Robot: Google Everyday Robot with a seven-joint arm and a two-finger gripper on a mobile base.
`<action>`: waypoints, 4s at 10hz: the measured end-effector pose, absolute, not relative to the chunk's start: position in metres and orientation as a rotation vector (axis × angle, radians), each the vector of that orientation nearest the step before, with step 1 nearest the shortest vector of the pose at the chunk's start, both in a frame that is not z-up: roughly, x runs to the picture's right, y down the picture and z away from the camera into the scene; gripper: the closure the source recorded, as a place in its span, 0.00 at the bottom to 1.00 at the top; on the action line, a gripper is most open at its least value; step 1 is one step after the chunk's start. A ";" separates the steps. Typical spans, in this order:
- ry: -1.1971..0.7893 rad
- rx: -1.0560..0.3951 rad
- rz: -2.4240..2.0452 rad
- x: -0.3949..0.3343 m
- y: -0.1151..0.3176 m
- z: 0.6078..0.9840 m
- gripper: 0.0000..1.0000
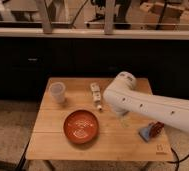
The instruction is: Pick up the ceramic bowl
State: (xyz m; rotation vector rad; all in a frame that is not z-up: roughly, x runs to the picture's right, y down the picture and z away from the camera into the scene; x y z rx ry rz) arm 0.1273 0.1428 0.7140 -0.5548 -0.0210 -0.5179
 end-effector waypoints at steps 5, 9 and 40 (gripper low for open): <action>-0.069 -0.544 -0.646 0.100 0.152 0.726 0.20; -0.097 -0.534 -0.726 0.084 0.161 0.736 0.20; -0.308 -0.508 -1.214 0.051 0.227 0.793 0.20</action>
